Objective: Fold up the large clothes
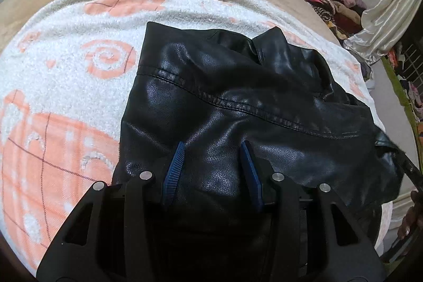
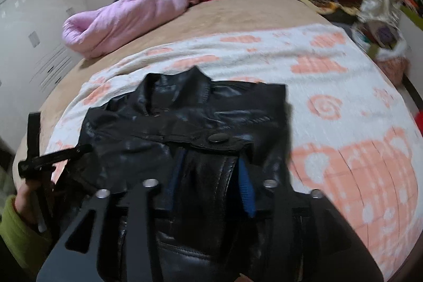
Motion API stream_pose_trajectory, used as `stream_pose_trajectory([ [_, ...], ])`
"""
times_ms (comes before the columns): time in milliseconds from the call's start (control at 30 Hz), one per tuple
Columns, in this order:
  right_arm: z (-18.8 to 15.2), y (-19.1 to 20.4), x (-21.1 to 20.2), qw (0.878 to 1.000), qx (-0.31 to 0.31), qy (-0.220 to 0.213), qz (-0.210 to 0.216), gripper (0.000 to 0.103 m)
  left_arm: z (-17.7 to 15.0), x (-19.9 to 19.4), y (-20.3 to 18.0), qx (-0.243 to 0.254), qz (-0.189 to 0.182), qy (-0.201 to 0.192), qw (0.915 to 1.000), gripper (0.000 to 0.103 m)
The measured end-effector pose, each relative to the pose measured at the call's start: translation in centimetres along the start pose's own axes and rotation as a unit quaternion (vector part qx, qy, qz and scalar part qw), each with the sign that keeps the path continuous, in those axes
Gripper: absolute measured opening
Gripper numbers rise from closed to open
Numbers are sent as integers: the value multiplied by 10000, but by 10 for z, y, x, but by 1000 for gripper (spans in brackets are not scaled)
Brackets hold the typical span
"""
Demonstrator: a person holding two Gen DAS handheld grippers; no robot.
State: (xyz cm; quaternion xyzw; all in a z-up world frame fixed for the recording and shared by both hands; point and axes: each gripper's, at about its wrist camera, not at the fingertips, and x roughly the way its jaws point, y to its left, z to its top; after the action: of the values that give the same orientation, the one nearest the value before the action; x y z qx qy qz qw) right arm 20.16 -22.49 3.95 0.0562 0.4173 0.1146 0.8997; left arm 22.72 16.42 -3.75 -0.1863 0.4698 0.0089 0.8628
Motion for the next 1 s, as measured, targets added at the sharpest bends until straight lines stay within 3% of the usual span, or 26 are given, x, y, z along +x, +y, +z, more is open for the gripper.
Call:
stream_pose_trajectory([
  [100, 0, -3, -14, 9992, 194, -287, -204, 50, -1, -1, -1, 25, 1, -24, 10000, 36],
  [233, 5, 18, -11, 9994, -16, -330, -77, 51, -3, -2, 0, 53, -41, -77, 9999, 36],
  [333, 8, 53, 5, 9989, -408, -225, 42, 58, -4, -3, 1, 78, -60, -94, 9999, 36],
  [467, 10, 101, 41, 9951, -980, 10, 163, 59, -5, -5, 2, 84, -90, -117, 9999, 36],
  [567, 12, 118, 60, 9952, -959, 147, 131, 65, -6, -5, 2, 112, -111, -119, 9998, 36],
  [667, 15, 121, 82, 9939, -1052, 311, -151, 67, -7, -6, 3, 112, -125, -129, 9998, 36],
  [767, 9, 109, 111, 9875, -1144, 849, -681, 67, -8, -7, 3, 130, -114, -152, 9997, 36],
  [833, 0, 97, 123, 9877, -963, 1107, -540, 67, -8, -7, 2, 138, -105, -161, 9997, 36],
  [1000, -5, 90, 127, 9904, -874, 990, -414, 67, -9, -7, -3, 267, -27, -198, 9994, 36],
])
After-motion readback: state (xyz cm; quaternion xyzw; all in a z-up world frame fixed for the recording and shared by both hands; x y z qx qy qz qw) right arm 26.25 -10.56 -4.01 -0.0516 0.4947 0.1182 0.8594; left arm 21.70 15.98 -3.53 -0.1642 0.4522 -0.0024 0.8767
